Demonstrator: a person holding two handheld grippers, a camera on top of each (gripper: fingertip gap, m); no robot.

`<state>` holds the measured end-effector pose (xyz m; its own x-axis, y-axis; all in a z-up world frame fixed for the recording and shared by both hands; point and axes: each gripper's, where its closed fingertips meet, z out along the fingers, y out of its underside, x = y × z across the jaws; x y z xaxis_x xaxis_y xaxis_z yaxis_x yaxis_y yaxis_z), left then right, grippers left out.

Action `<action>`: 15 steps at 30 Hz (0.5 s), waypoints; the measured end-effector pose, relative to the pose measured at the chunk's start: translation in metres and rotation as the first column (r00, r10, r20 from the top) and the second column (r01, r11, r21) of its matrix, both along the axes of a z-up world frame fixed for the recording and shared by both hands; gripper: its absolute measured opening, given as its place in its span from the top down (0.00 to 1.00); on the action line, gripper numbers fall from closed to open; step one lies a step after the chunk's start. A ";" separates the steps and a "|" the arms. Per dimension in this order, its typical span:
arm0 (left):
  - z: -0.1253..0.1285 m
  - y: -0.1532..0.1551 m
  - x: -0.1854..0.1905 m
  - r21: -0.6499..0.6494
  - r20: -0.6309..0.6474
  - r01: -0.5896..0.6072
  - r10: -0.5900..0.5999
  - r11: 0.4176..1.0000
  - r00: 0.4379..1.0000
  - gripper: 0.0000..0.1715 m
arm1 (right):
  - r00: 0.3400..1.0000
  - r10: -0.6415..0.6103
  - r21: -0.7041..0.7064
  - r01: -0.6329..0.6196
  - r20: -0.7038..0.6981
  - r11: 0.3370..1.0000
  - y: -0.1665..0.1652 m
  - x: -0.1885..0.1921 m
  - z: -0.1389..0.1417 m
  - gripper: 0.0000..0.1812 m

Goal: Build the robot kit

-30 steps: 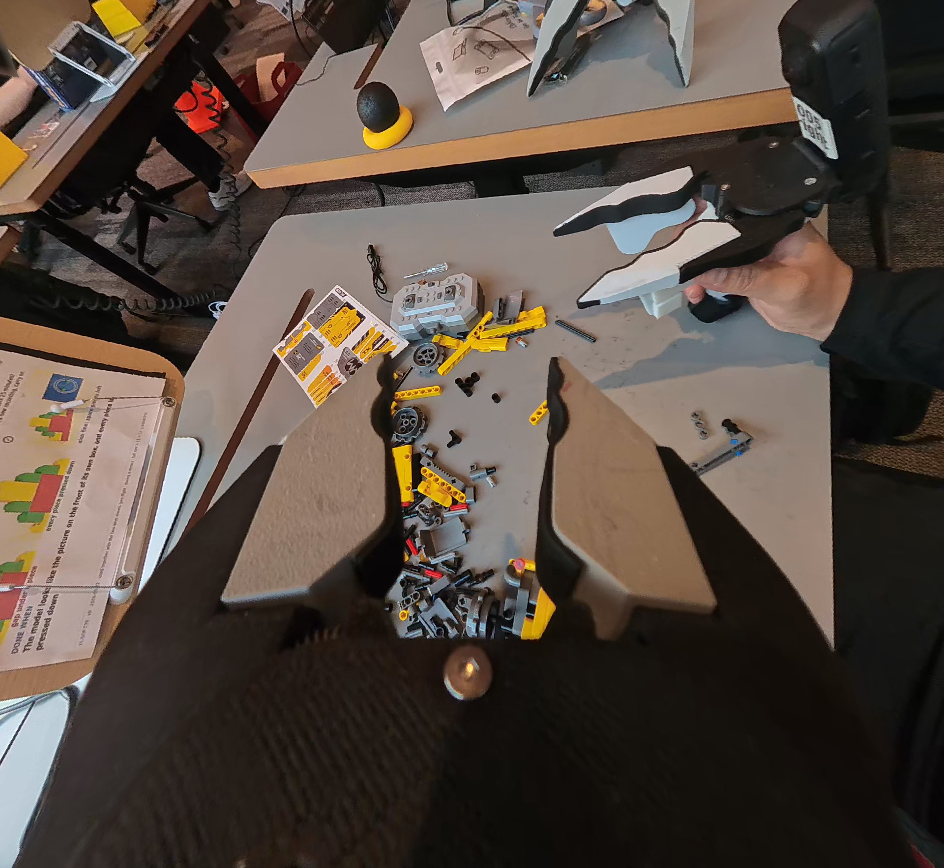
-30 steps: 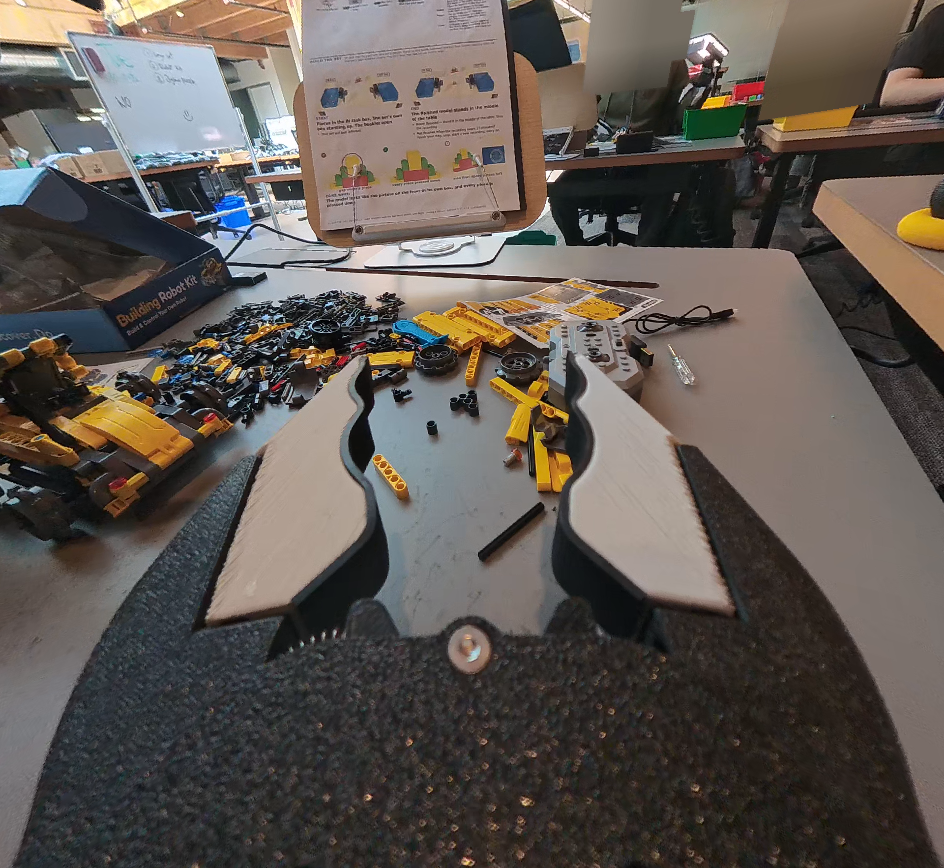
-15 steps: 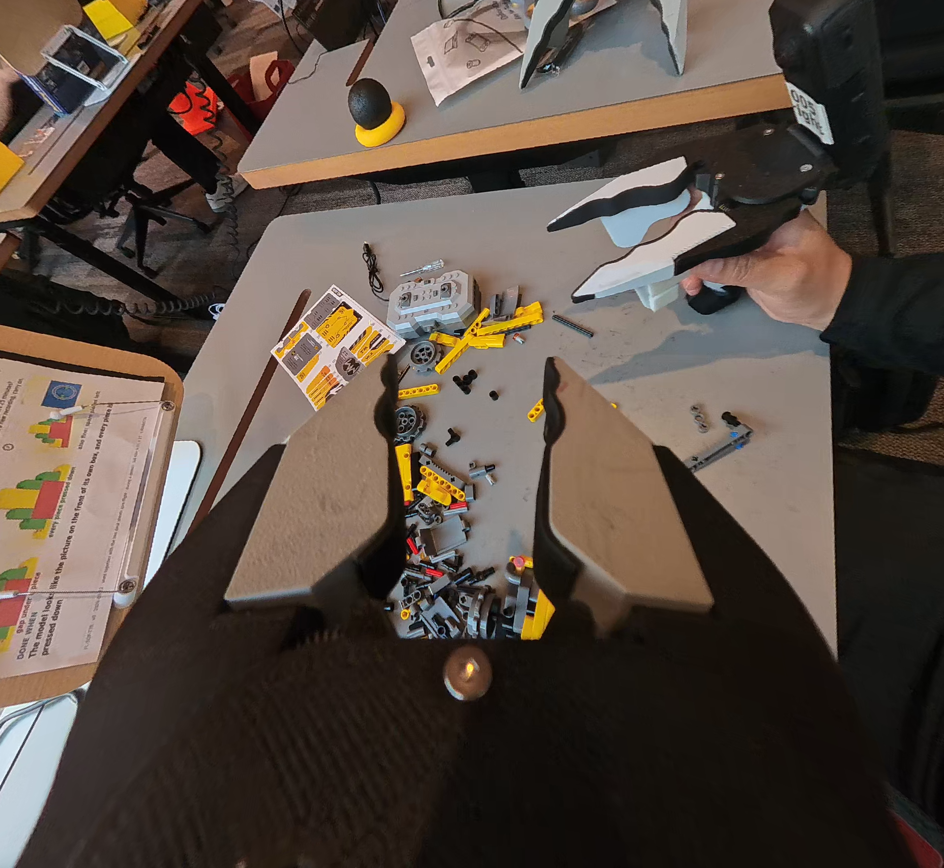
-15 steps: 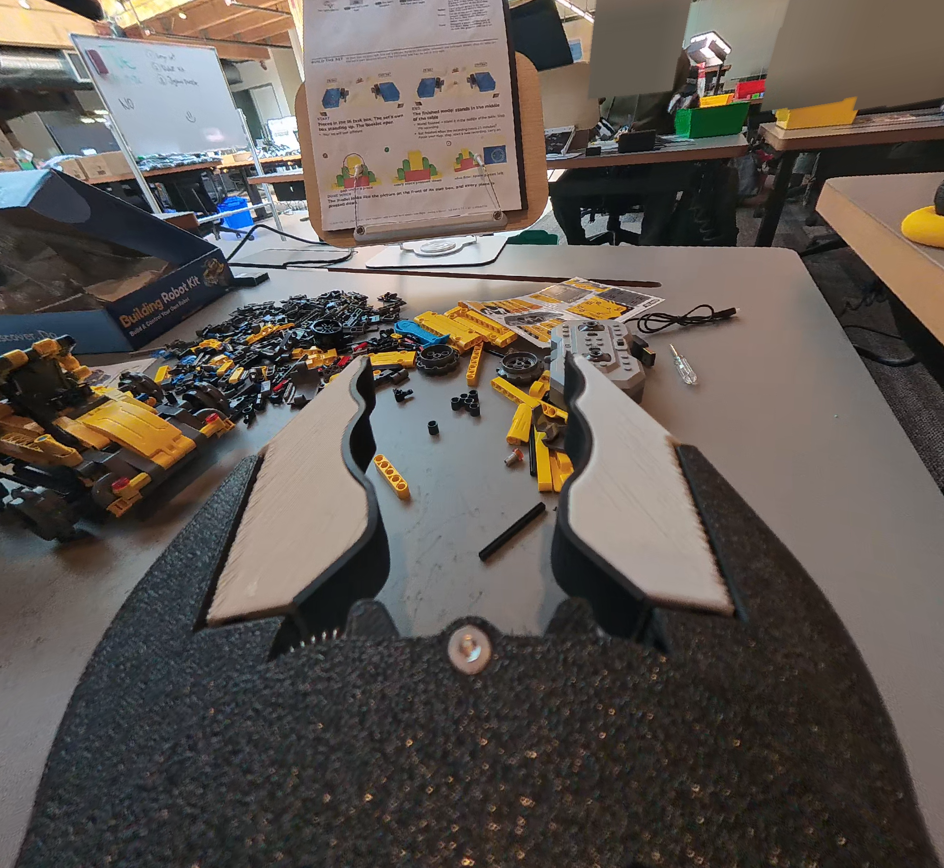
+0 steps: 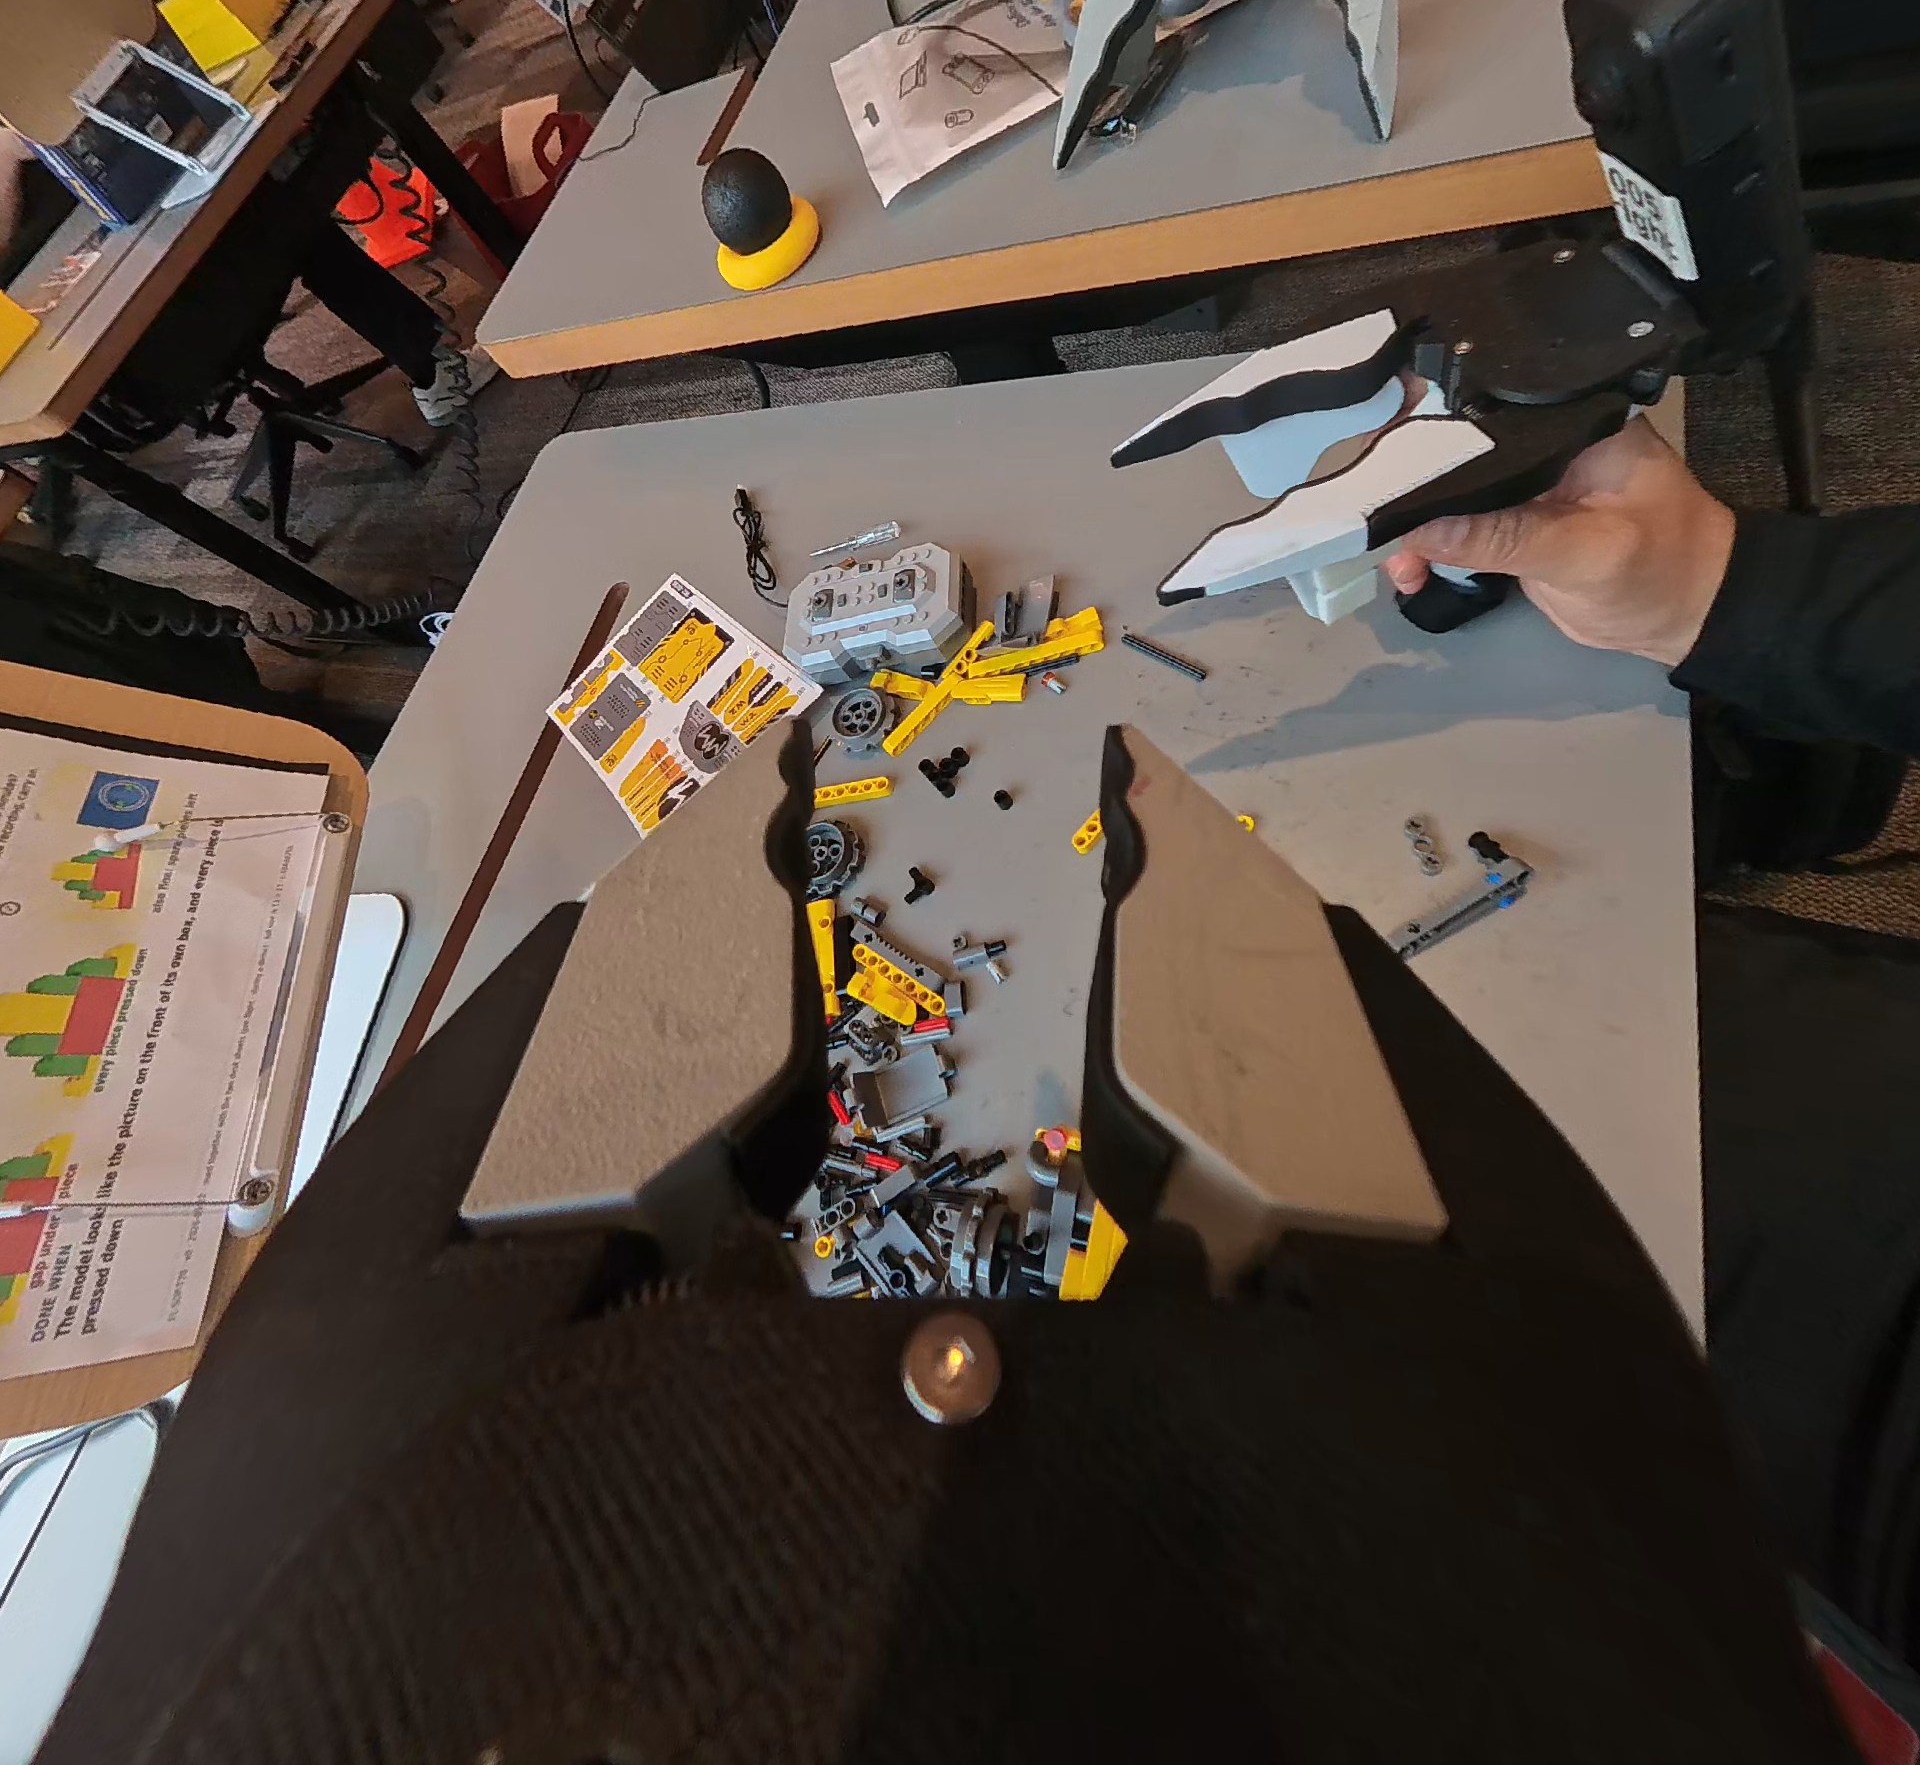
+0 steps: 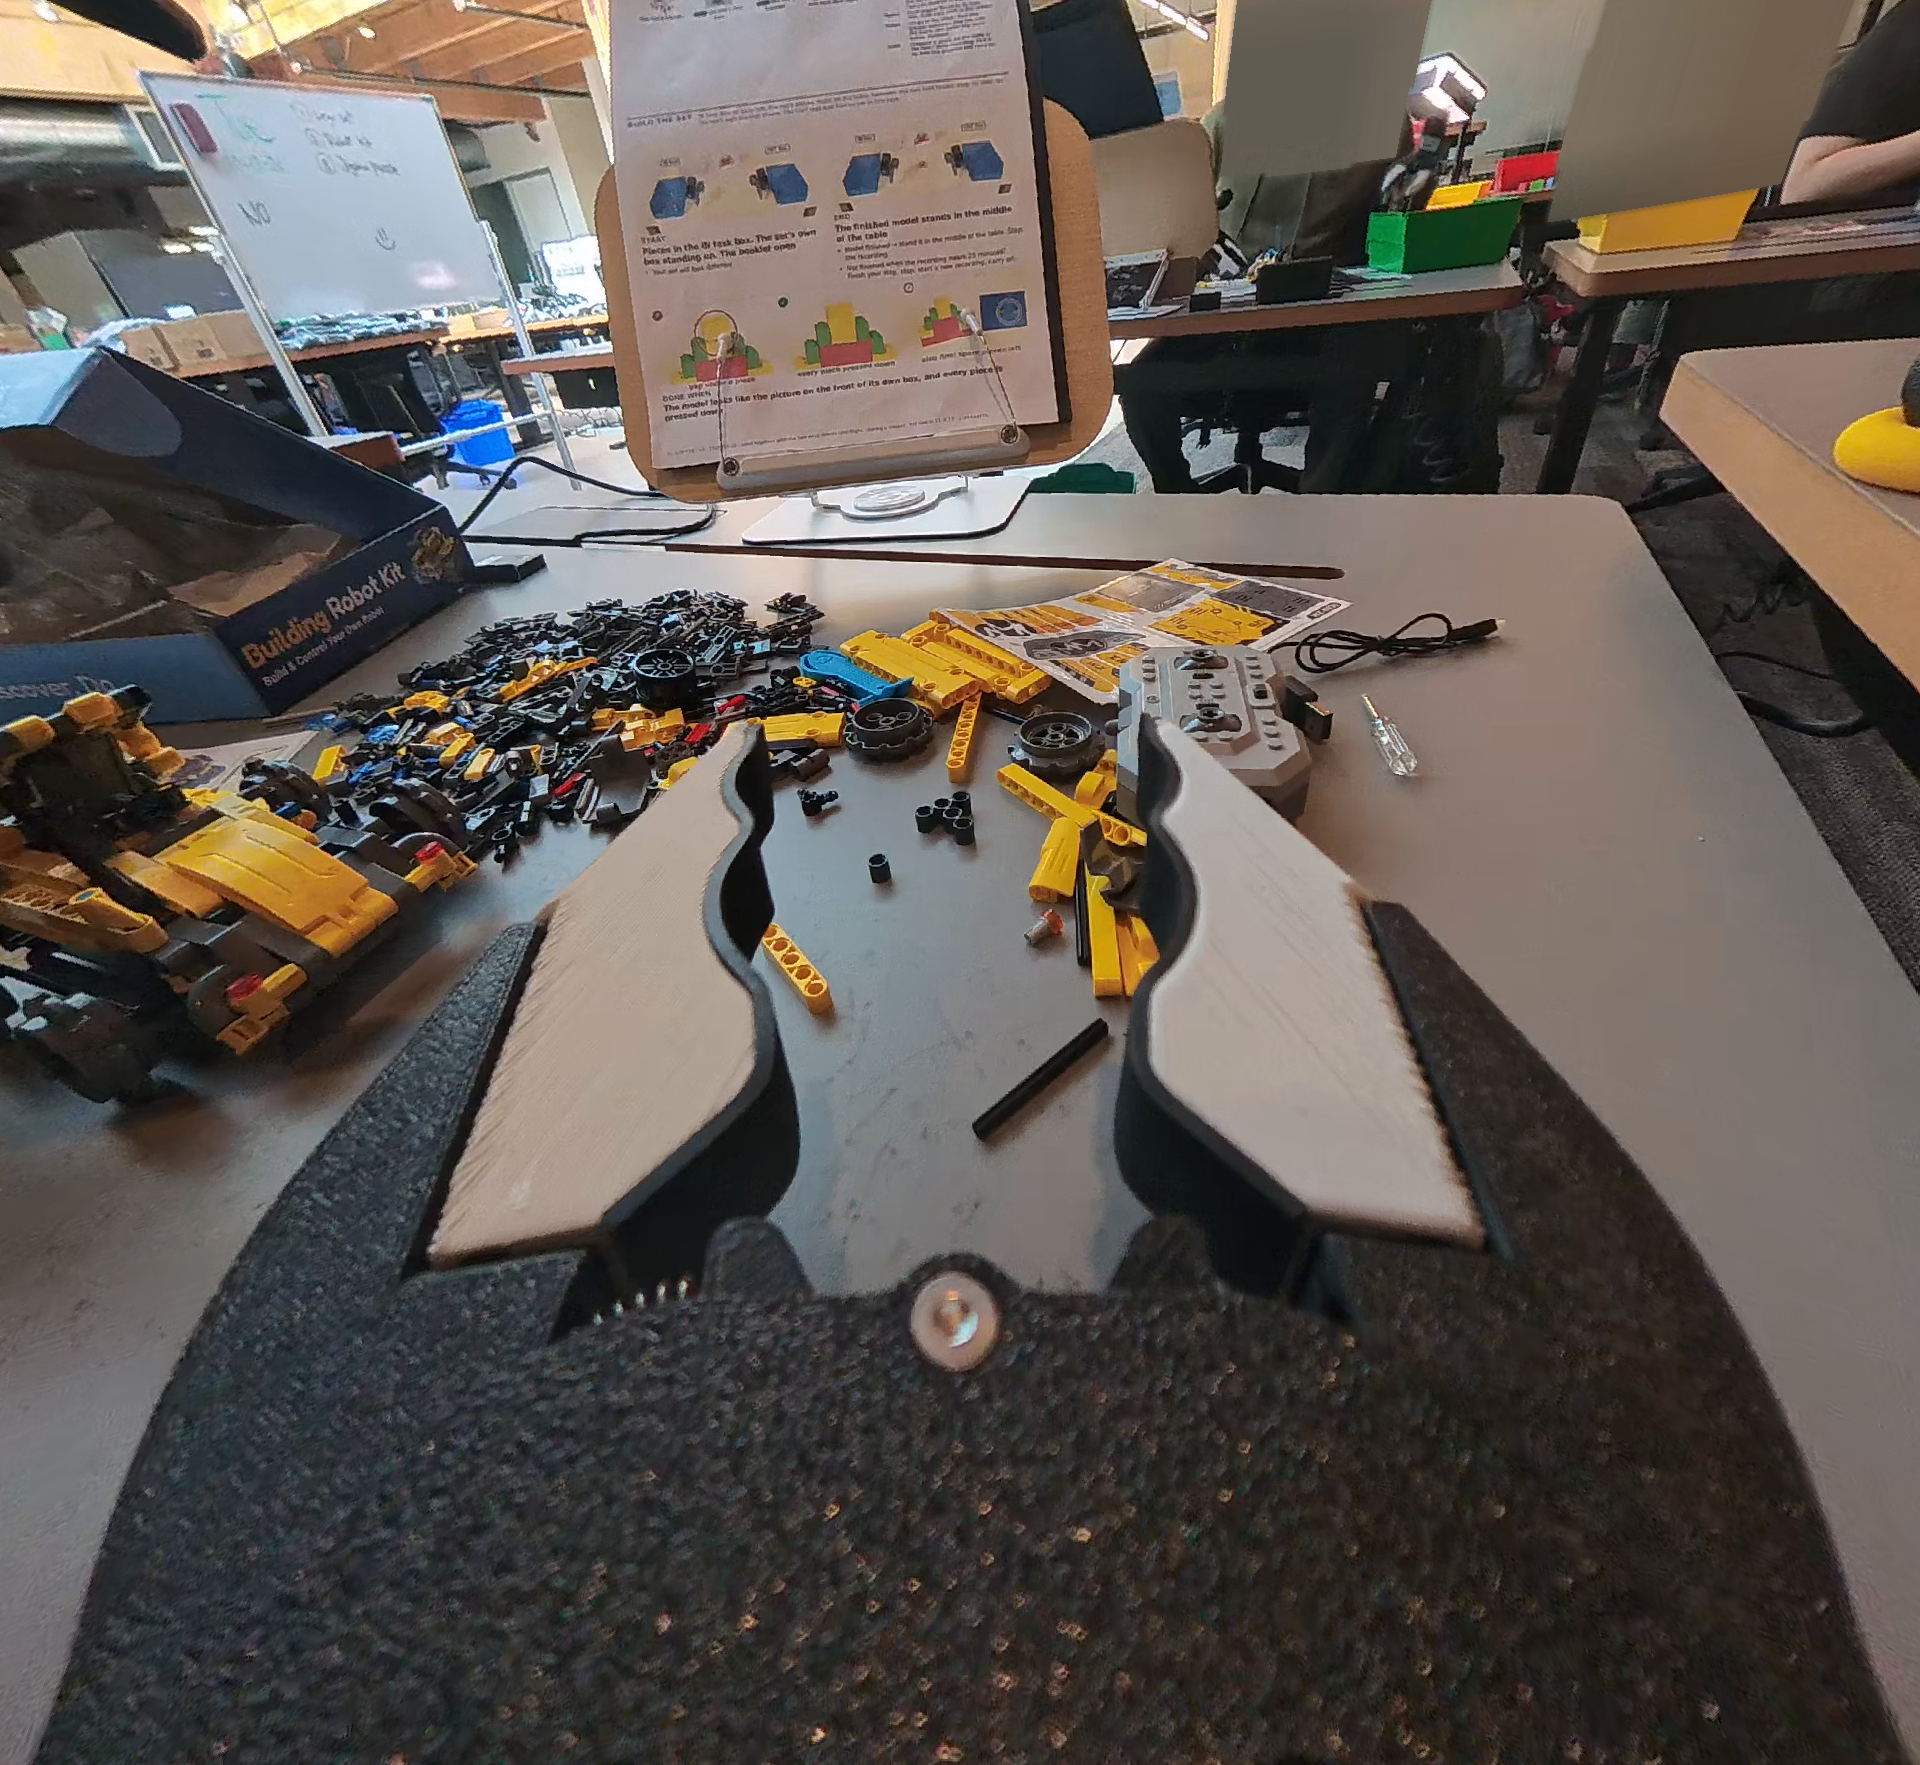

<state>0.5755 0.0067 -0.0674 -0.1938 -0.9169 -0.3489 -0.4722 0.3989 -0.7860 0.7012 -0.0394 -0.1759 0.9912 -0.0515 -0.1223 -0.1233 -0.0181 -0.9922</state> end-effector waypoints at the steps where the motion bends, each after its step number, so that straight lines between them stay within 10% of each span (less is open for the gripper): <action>1: 0.000 0.000 0.000 0.000 -0.001 0.000 0.000 1.000 1.000 0.69 | 1.000 0.001 0.000 -0.001 0.001 1.000 0.000 0.000 0.000 0.62; 15: 0.000 0.000 0.000 0.001 0.000 0.001 -0.001 1.000 1.000 0.70 | 1.000 0.003 -0.002 -0.003 0.005 1.000 0.001 -0.001 0.000 0.62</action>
<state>0.5756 0.0063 -0.0677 -0.1949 -0.9163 -0.3499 -0.4720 0.4003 -0.7855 0.7004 -0.0389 -0.1762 0.9919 -0.0485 -0.1176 -0.1187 -0.0209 -0.9927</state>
